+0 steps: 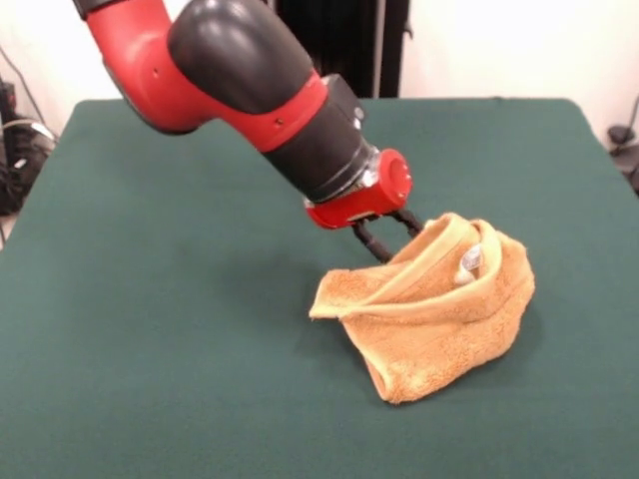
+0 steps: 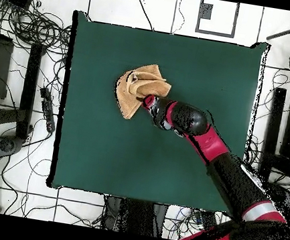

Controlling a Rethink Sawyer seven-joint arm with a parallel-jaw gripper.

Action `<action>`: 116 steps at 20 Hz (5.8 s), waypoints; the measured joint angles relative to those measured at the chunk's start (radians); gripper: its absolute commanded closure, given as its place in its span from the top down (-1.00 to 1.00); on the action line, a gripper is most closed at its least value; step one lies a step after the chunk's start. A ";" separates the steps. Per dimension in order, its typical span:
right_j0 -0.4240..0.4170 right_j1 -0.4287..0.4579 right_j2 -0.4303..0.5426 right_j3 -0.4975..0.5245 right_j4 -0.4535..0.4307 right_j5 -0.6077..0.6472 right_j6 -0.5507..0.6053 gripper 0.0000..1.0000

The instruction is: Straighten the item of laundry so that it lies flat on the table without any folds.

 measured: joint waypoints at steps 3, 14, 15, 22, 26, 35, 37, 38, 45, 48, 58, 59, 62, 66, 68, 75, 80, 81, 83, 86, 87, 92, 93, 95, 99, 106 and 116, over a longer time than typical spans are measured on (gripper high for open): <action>-0.028 -0.016 0.018 0.008 0.022 0.000 0.000 1.00; -0.158 -0.041 0.134 0.101 0.080 -0.035 0.000 1.00; -0.163 -0.041 0.141 0.109 0.081 -0.040 0.000 1.00; -0.174 -0.028 0.185 0.145 0.089 -0.067 0.000 1.00; -0.173 -0.012 0.210 0.154 0.089 -0.095 0.000 1.00; -0.169 0.036 0.256 0.160 0.089 -0.208 0.000 1.00; -0.168 0.043 0.265 0.163 0.089 -0.231 0.000 1.00; -0.168 0.043 0.269 0.165 0.089 -0.245 0.000 1.00; -0.166 0.043 0.285 0.173 0.090 -0.296 0.000 1.00; -0.163 0.044 0.286 0.173 0.089 -0.300 0.000 1.00; -0.144 0.054 0.287 0.173 0.083 -0.306 0.000 -1.00; -0.145 0.059 0.287 0.173 0.077 -0.311 0.000 -1.00; -0.156 0.083 0.286 0.178 0.046 -0.337 0.000 -1.00; -0.167 0.114 0.275 0.182 0.014 -0.369 0.000 -1.00; -0.164 0.115 0.268 0.181 0.012 -0.369 0.000 -1.00; -0.146 0.113 0.225 0.181 0.012 -0.369 0.000 -1.00; -0.142 0.109 0.217 0.181 0.012 -0.369 0.000 -1.00; -0.142 0.106 0.217 0.181 0.012 -0.369 0.000 -1.00; -0.141 0.094 0.216 0.181 0.012 -0.369 0.000 1.00; -0.141 0.085 0.216 0.181 0.012 -0.368 0.000 1.00; -0.141 0.082 0.216 0.181 0.012 -0.368 0.000 1.00; -0.141 0.069 0.216 0.182 0.012 -0.368 0.000 1.00; -0.141 0.066 0.216 0.181 0.012 -0.368 0.000 1.00; -0.141 0.058 0.216 0.181 0.012 -0.368 0.000 1.00; -0.135 0.051 0.212 0.181 0.012 -0.368 0.000 1.00; -0.090 0.065 0.170 0.181 0.012 -0.368 0.000 1.00; -0.017 0.066 0.122 0.147 0.012 -0.376 0.000 1.00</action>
